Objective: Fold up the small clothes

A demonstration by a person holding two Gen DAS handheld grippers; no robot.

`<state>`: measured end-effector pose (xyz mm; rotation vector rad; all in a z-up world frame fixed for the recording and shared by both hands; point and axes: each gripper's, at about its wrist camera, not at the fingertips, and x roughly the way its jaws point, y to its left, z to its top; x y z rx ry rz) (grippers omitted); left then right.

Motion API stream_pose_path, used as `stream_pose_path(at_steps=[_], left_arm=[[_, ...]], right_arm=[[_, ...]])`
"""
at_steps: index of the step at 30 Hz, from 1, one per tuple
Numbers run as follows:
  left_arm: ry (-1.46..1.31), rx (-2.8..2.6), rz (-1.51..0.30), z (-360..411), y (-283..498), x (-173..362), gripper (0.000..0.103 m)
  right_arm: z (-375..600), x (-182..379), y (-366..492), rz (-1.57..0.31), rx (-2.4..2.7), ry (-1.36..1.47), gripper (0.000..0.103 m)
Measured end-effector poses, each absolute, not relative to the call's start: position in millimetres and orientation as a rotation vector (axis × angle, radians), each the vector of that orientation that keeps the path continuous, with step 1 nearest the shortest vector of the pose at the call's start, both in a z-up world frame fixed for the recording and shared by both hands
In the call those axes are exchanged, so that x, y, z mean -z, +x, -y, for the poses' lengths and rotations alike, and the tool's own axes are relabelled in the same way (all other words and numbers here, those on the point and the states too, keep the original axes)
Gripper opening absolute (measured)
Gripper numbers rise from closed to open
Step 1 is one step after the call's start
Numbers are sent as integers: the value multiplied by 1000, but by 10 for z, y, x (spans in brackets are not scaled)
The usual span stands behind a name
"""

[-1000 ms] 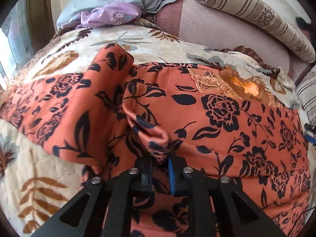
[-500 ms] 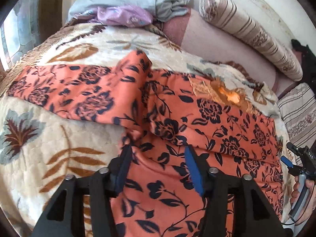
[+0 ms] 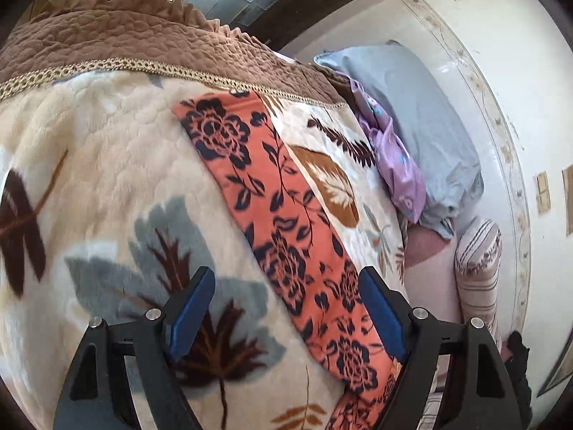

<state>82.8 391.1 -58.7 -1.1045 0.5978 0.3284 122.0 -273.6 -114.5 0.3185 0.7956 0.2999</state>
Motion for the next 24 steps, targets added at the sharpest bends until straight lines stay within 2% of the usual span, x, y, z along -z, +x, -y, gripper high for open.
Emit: stream_pose_path(at_steps=[6,9,11,12,13,15,17,20,24], left_arm=[[-1195,-389,-595,-4373,1153,804,82],[-1153,-411,-592,-4417,1264,796,82],[-1121,-465,-624,-4457,1339,815,69],[-1105,-502,-646,-4488,1355,829,45],[-1081,-551,-692,-4529,1392,858,6],[-1107,-566,-728,-4622,1416,907,6],[-1030,-582,-758,-4565,1443,735,5],[-843,-538,-707,-4237,1479,208,5],[-553,-378,-593,-3381,1584,-693,5]], right_arm=[[2668,1151,1199,-788,-304,282,98],[2615,1165,1218,-792,-303,261,101],[2612,1173,1225,-793,-306,259,102],[2612,1175,1229,-794,-307,258,102],[2612,1178,1232,-794,-307,259,102],[2617,1180,1233,-793,-309,263,102],[2627,1182,1231,-791,-313,270,102],[2635,1184,1228,-787,-317,280,102],[2658,1181,1221,-780,-323,296,102]])
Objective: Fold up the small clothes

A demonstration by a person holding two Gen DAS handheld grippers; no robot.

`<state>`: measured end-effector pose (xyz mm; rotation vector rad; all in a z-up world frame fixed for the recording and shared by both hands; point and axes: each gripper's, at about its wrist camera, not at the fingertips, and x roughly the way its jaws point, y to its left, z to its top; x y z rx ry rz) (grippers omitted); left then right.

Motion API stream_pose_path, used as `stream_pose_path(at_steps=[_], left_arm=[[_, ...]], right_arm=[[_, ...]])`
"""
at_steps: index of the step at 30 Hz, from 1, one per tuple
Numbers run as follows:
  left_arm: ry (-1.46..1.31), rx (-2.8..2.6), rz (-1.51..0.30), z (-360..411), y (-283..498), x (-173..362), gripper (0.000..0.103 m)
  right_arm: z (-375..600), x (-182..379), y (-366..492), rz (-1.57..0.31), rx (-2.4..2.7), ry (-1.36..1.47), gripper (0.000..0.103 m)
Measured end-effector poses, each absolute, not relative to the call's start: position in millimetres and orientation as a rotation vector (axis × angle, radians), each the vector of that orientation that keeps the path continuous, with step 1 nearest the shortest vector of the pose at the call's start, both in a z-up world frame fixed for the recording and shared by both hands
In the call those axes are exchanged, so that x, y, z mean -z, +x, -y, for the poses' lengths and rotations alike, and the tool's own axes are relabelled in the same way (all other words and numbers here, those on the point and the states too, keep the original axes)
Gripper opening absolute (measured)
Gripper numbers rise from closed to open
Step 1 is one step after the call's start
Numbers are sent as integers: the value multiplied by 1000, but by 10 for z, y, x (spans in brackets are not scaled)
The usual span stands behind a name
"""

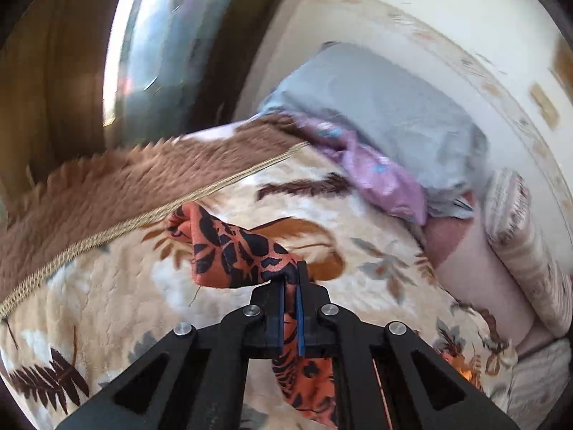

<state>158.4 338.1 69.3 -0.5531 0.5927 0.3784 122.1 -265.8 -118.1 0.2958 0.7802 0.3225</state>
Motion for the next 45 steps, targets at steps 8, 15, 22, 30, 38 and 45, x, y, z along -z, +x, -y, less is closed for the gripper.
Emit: stream_pose_path(at_steps=[8,15,22,30,38,45], left_arm=[[-194,43,-470,-1037,1689,-1636,5],[-67,305,-631,641,1916,-1038,8],[53,296,-1099,936,2080,348,65],[-67,109,-748,-545,1568,-222,82],[-466,-35,-847,-1552,1675,530,82],[-430,1,-895,-1480,1765,596,82]], right_arm=[[2732,1171,1202,-763,-350,349,102],[2797,1164,1186,-748,-377,396,102],[2849,1149,1165,-742,-399,436,102],[3157,888,1044,-684,-387,627,101],[3153,712,1839,-865,-229,577,90],[2674,807,2321,-1093,-140,206,11]])
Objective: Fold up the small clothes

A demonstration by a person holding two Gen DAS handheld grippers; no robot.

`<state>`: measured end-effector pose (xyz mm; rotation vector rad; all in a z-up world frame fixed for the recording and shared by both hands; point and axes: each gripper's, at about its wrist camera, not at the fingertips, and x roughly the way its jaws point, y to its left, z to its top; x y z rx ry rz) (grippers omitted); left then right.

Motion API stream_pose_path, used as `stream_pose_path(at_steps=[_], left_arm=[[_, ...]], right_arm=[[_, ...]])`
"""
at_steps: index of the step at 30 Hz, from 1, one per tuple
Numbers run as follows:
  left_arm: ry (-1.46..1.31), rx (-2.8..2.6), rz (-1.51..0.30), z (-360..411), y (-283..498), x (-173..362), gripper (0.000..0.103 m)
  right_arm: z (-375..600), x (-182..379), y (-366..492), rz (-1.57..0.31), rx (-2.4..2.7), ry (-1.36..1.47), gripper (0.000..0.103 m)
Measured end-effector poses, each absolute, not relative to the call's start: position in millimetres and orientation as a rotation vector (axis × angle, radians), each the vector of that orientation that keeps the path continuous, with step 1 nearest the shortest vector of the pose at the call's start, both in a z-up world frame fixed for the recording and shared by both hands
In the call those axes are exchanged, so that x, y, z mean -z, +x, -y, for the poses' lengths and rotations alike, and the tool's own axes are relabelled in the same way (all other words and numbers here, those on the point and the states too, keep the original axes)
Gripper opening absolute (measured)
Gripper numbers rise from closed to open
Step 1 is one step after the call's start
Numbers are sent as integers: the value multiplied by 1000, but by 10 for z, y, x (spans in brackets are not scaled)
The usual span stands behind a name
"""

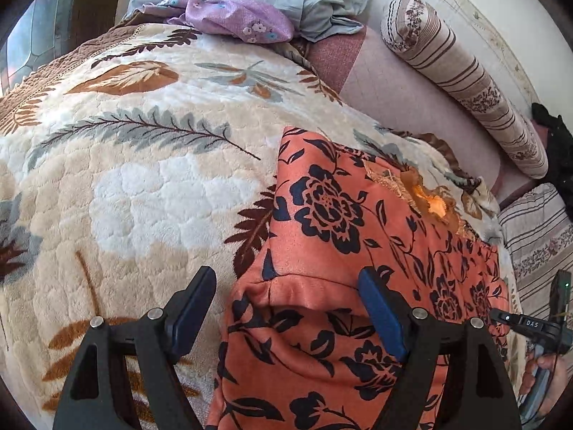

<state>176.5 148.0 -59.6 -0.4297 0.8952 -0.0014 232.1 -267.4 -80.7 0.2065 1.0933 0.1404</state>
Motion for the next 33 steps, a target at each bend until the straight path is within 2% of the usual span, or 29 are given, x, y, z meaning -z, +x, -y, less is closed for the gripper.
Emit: stream_pose_path(at_steps=[3,6,9,10,11,12,13,16,19,21,22,24,25,27,28,30,31,33], left_arm=[[-465,18,-895,-1541,1738,586,82],[-445,11,-849,-1563,1676,489,82],[-433,13,-809,-1555,1667,422,82],[-427,12,-811,-1540,1682,429,82],[-416,10,-828,-1519,1710,461,82],[-402,8,-860,-1492,1745,516,82],[-384,3,-899,-1462,1779,585,82],[-316,-30,-918,-1408,1789,630,82],[-244,-73,-734,-1354,1635,321,81],[-177,-60,-692,-1270,1598,248,81],[-135,-64,-740,-1219,1646,323,81],[-65,-92,-930,-1159,1818,644,79],[-90,-88,-966,-1178,1837,732,77],[-118,-89,-878,-1197,1744,559,71],[-110,-80,-801,-1188,1669,431,71],[-73,-95,-708,-1167,1566,294,71],[-57,-98,-744,-1160,1606,350,72],[-45,-98,-974,-1149,1838,707,73]], right_arm=[[2383,433,2267,-1011,-120,-34,9],[2312,-7,2234,-866,-80,-115,9],[2398,83,2255,-825,-37,-84,10],[2471,292,2310,-869,-26,-54,17],[2541,560,2358,-952,-30,-14,35],[2628,872,2435,-1065,-33,30,47],[2709,1017,2410,-1069,-52,84,57],[2865,784,2224,-954,-50,187,59],[2998,395,2070,-816,-53,253,60],[3017,201,2019,-751,-129,317,66],[3016,171,2014,-739,-191,359,72],[2990,292,2071,-775,-318,454,77],[2967,458,2131,-822,-340,485,77],[2990,933,2278,-997,-289,532,78],[3053,981,2274,-979,-286,563,73],[3071,779,2228,-911,-292,557,73],[3066,674,2186,-881,-303,546,73],[3041,561,2236,-852,-342,533,74]])
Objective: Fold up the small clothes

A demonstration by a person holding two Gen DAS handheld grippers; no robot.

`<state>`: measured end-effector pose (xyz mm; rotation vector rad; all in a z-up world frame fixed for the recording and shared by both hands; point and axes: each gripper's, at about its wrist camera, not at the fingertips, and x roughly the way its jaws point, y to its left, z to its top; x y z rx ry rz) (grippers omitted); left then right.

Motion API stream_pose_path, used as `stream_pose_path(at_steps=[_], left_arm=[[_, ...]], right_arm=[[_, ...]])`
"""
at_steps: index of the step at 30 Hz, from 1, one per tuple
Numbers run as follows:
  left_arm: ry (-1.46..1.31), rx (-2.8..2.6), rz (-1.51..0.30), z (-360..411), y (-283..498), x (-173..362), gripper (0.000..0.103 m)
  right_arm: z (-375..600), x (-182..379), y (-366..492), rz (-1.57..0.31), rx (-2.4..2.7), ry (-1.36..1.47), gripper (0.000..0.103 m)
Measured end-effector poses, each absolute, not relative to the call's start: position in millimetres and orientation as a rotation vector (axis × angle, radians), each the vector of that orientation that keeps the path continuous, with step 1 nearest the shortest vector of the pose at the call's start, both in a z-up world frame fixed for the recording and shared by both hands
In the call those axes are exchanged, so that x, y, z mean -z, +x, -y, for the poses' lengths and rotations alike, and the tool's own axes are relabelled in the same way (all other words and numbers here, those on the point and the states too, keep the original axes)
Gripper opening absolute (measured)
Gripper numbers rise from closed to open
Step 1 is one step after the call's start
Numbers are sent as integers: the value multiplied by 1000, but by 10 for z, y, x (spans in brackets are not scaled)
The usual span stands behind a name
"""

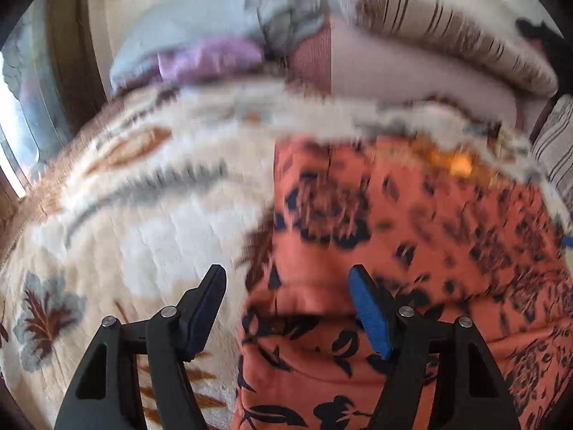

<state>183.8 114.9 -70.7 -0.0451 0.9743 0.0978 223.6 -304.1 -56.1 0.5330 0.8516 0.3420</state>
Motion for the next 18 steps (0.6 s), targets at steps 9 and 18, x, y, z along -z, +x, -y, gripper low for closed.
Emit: stream_pose_path(at_steps=[9,18], left_arm=[[-85,-102,-958,-1204,1847,714,74],[-70,-109,-961,-1174,1843,706,76]], right_arm=[[2978,605,2535,-824,-306,513,79],[2889,637,2642,-888,-224,436,85]])
